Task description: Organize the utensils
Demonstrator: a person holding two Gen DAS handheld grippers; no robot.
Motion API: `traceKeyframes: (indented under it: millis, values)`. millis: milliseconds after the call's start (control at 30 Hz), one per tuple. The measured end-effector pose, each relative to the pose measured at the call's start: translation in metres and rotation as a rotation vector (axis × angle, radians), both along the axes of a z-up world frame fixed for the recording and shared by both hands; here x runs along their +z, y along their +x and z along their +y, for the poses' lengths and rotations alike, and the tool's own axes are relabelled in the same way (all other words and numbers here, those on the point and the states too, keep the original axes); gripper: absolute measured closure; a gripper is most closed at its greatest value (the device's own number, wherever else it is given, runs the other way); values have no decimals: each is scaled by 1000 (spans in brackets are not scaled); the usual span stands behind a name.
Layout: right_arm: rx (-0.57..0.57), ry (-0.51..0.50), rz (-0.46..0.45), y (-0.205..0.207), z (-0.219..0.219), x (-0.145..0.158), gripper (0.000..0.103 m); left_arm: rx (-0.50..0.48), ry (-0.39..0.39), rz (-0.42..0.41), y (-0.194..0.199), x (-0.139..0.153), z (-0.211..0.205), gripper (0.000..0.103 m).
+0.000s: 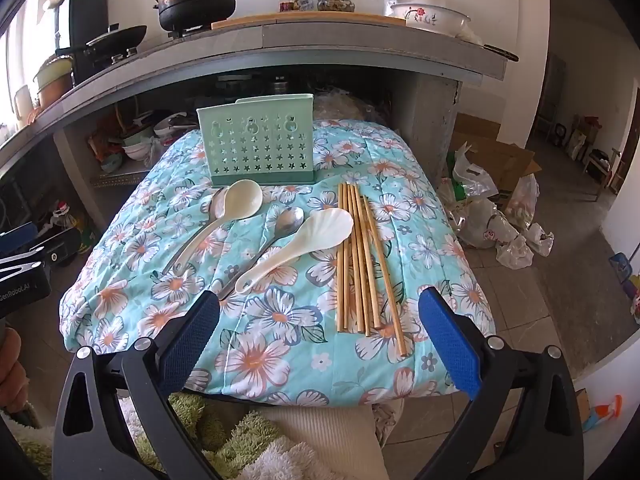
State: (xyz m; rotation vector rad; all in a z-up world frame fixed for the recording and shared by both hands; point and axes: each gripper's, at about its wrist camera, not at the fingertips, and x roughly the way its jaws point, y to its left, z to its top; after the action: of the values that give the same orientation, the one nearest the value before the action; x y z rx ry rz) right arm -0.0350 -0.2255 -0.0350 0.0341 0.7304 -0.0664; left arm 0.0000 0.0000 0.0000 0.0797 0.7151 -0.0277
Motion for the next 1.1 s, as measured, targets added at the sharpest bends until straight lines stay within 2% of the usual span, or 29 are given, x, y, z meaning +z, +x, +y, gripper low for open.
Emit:
traceKeyframes:
  millis: [1100]
  values:
    - [0, -1, -2, -1, 0, -1, 6, 2, -5, 12, 1, -3, 4, 8]
